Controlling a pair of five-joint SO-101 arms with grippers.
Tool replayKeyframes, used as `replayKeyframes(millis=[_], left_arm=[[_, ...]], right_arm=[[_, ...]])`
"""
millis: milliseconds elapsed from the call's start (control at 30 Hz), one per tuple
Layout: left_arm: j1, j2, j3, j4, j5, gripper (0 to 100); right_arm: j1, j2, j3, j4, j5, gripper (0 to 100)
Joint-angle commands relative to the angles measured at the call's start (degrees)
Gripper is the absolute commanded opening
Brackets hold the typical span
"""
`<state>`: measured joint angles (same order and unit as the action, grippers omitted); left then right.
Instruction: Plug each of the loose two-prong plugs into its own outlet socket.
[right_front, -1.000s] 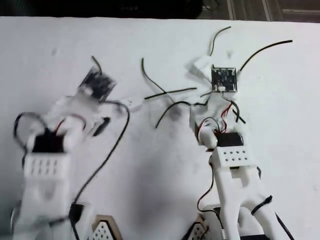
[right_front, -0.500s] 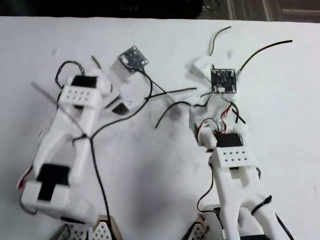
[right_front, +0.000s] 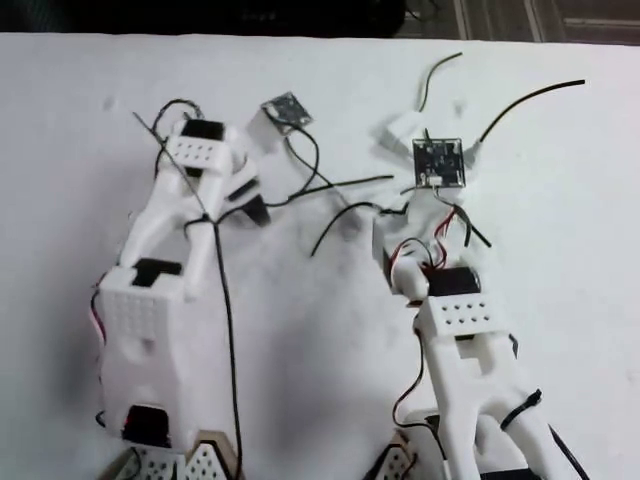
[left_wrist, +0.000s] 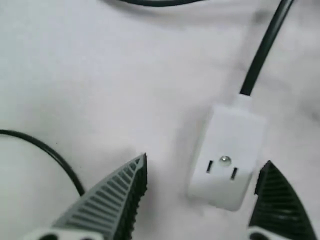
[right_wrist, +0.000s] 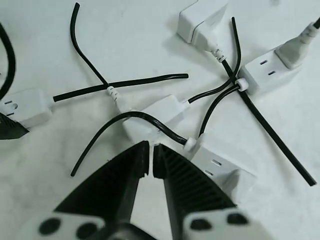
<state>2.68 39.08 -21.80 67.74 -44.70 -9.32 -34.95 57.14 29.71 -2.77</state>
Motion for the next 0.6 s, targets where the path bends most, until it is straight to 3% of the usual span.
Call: replayKeyframes(millis=[0, 200, 333, 567], left_arm=[[2.0, 3.2, -9.2, 7.0, -0.4, 29], [3.2, 4.8, -13.3, 11.6, 0.3, 12], [3.1, 3.7, -19.6, 20.1, 4.6, 9], [3.2, -5.9, -24.4, 34.6, 5.5, 5]], right_arm=[[-0.5, -1.2, -0.3, -0.9, -0.4, 2.0], [-0.3, -1.2, -0.3, -0.9, -0.4, 2.0], [-0.3, -1.2, -0.3, -0.9, -0.4, 2.0], [-0.1, -1.2, -0.3, -0.9, -0.4, 2.0]])
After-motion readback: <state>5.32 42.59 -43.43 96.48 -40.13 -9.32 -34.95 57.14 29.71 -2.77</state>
